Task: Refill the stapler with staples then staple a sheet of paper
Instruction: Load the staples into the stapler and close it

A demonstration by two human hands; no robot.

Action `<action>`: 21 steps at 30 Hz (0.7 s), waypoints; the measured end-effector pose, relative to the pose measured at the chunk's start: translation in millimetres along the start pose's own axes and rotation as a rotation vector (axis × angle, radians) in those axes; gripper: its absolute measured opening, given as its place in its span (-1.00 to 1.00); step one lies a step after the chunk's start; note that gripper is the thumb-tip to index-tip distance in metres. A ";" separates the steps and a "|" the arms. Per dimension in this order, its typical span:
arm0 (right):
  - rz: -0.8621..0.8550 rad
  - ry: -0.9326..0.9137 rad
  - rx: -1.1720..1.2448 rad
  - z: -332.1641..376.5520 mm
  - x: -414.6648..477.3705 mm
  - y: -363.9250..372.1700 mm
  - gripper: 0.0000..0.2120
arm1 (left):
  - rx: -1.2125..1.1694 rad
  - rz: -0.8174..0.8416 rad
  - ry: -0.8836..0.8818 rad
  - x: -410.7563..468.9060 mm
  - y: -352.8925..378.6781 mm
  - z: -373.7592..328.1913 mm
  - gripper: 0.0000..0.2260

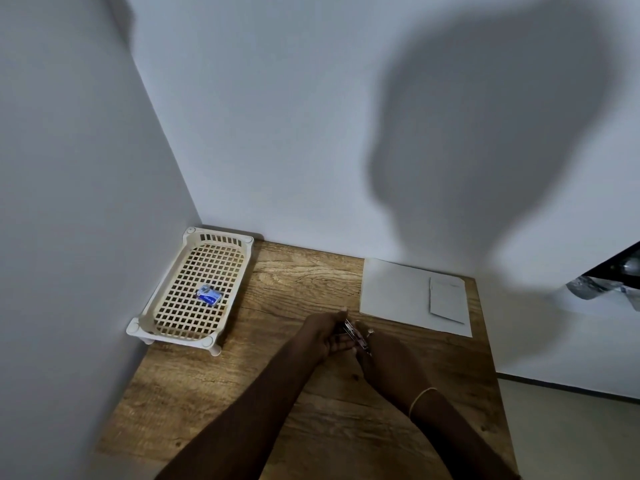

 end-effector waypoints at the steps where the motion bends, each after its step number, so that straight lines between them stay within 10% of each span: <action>1: 0.021 0.050 0.079 -6.7 -1.7 -3.6 -0.49 | -0.003 -0.007 0.007 0.1 -1.4 -2.4 -0.77; 9: 0.396 0.200 0.546 -26.5 -32.9 -36.5 -0.04 | -0.005 -0.020 0.011 2.1 -8.3 -11.8 -0.78; 14: 0.262 0.212 0.835 -17.6 -25.5 -50.0 -0.36 | -0.004 0.005 0.016 -0.4 0.2 -14.2 -0.79; 21: -0.147 0.176 0.585 -21.7 2.1 -57.1 -0.93 | -0.003 0.049 0.037 -7.4 13.8 -18.3 -0.86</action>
Point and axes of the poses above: each hand's wrist, its own x-axis towards the middle knuckle, its own y-axis out of the palm, z = x × y, the point moved 8 cm from there along x, towards the middle knuckle, and after that the axes turned 3 degrees about -z, right-handed, at the moved point
